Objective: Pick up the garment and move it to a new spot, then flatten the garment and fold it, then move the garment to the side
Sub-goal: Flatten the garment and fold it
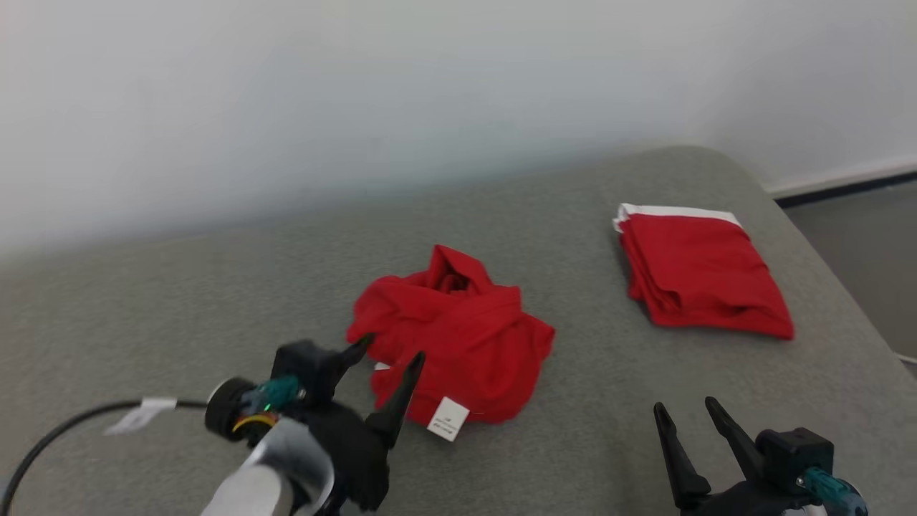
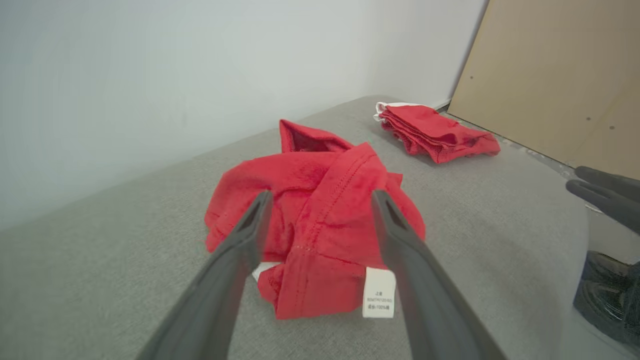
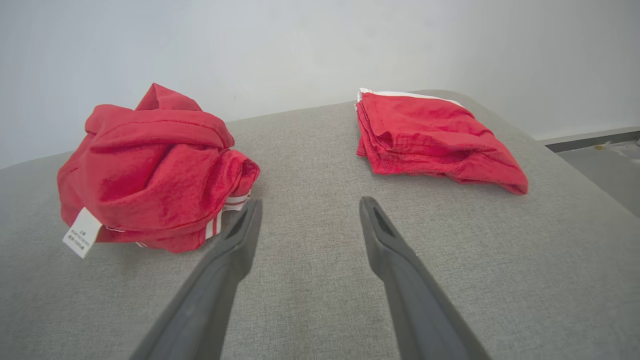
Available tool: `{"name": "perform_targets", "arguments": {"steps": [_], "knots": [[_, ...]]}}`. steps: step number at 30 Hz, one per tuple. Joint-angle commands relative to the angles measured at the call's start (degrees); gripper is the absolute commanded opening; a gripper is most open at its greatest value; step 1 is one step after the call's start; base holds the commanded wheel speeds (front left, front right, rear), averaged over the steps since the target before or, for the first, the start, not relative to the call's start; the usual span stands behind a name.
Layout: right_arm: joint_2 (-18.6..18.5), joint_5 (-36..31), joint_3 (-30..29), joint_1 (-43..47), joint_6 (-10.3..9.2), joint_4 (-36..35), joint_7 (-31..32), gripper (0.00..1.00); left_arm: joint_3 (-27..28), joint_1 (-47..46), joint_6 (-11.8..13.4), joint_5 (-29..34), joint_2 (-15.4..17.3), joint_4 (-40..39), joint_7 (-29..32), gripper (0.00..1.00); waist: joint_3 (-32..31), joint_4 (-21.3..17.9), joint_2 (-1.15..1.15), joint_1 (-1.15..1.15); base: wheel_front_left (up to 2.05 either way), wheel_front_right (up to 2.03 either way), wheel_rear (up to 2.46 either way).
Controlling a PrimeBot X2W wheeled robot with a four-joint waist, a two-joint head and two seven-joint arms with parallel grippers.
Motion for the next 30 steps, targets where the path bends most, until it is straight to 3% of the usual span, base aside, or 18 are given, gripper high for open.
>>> {"name": "perform_targets", "arguments": {"steps": [1, 8, 13, 21, 25, 26, 29, 30], "knots": [[0.2, -0.3, 0.3, -0.3, -0.11, 0.1, -0.1, 1.00, -0.6, -2.8, -0.2, -0.7, -0.8, 2.0, 1.9, 1.00, 2.5, -5.8, 0.00, -0.01, 0.00, 0.00, 0.00], [1.1, 0.5, 0.8, -1.6, -0.11, 0.7, -1.4, 1.00, -2.1, -13.9, -0.1, -1.5, -3.6, 10.7, 7.1, 1.00, 6.0, -11.7, 0.00, -0.01, 0.00, 0.00, 0.00], [1.6, 0.7, 1.0, -2.3, -0.11, 1.7, -2.4, 1.00, -2.5, -19.0, 1.5, 0.2, -4.4, 16.6, 9.0, 1.00, 7.9, -14.5, 0.00, -0.01, 0.00, 0.00, 0.00], [2.2, 0.5, 0.8, -2.4, -0.11, 2.7, -3.7, 1.00, -4.5, -22.1, 1.7, 1.3, -4.8, 21.0, 11.7, 1.00, 8.6, -15.5, 0.00, -0.01, 0.00, 0.00, 0.00], [2.6, 0.5, 1.3, -3.2, -0.11, 3.3, -3.9, 1.00, -5.2, -22.2, 2.9, 1.9, -4.6, 22.9, 13.0, 1.00, 8.5, -15.2, 0.00, -0.01, 0.00, 0.00, 0.00], [2.6, 0.5, 1.5, -3.4, -0.11, 3.4, -3.9, 1.00, -5.4, -22.3, 3.0, 2.0, -4.4, 23.4, 13.3, 0.70, 8.4, -15.1, 0.00, -0.01, 0.00, 0.00, 0.00], [2.8, 0.5, 1.6, -3.7, -0.11, 3.7, -4.0, 1.00, -6.0, -22.6, 3.1, 2.1, -4.6, 24.0, 14.1, 0.00, 8.2, -14.8, 0.00, -0.01, 0.00, 0.00, 0.00], [2.8, 0.4, 1.6, -3.6, -0.11, 3.7, -4.1, 1.00, -6.2, -22.6, 2.9, 2.0, -4.7, 24.0, 14.3, 0.00, 8.1, -14.6, 0.00, -0.01, 0.00, 0.00, 0.00]]}}
